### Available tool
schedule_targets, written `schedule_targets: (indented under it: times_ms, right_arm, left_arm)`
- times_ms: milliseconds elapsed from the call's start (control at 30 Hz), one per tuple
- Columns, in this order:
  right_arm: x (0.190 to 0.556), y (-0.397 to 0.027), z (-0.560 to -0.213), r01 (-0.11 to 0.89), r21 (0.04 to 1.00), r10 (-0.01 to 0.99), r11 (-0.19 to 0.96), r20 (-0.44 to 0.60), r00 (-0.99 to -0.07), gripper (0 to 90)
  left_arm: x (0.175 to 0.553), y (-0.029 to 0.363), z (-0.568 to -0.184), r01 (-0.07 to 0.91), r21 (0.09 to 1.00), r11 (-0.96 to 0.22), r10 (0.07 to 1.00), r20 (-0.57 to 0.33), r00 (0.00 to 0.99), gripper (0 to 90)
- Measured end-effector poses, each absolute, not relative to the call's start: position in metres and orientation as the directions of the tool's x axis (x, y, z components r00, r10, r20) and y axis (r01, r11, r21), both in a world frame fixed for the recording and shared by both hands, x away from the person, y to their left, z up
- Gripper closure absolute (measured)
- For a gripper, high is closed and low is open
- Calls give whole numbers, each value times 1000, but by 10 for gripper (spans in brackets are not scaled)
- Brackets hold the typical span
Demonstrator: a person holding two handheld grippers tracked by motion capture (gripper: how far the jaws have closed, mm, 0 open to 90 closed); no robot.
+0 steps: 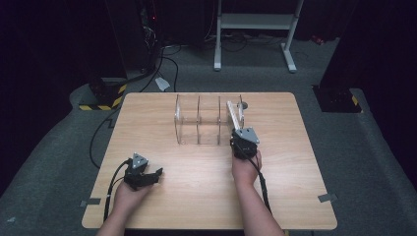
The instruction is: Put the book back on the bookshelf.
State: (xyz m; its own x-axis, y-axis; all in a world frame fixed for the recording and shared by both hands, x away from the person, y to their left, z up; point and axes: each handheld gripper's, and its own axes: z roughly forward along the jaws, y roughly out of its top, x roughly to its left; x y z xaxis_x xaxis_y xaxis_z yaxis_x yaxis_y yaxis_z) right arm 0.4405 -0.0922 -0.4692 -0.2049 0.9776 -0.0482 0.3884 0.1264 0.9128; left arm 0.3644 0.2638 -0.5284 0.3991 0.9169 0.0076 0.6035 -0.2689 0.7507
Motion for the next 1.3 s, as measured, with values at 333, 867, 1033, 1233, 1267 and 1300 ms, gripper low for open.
schedule_targets:
  times_ms: [333,867,1033,1233,1267,1300]
  right_arm:
    - [436,-100,-469,416,903,972,110,-11,-233,572]
    - [407,-117,-482,440,894,951,79,64,-301,573]
    - [402,-121,-483,445,893,947,68,82,-310,618]
    - [401,-125,-485,449,892,948,54,96,-304,690]
    - [401,-125,-485,448,892,948,54,95,-303,700]
    - [401,-125,-485,449,892,948,54,94,-302,705]
  left_arm:
    - [364,264,-528,604,750,-268,917,7,398,288]
    - [363,263,-528,605,750,-266,918,5,397,290]
    - [364,263,-529,604,751,-266,918,6,396,290]
    - [363,263,-528,605,750,-266,918,5,397,290]
    - [363,263,-528,605,750,-266,918,5,397,290]
    - [363,263,-528,605,750,-266,918,5,397,290]
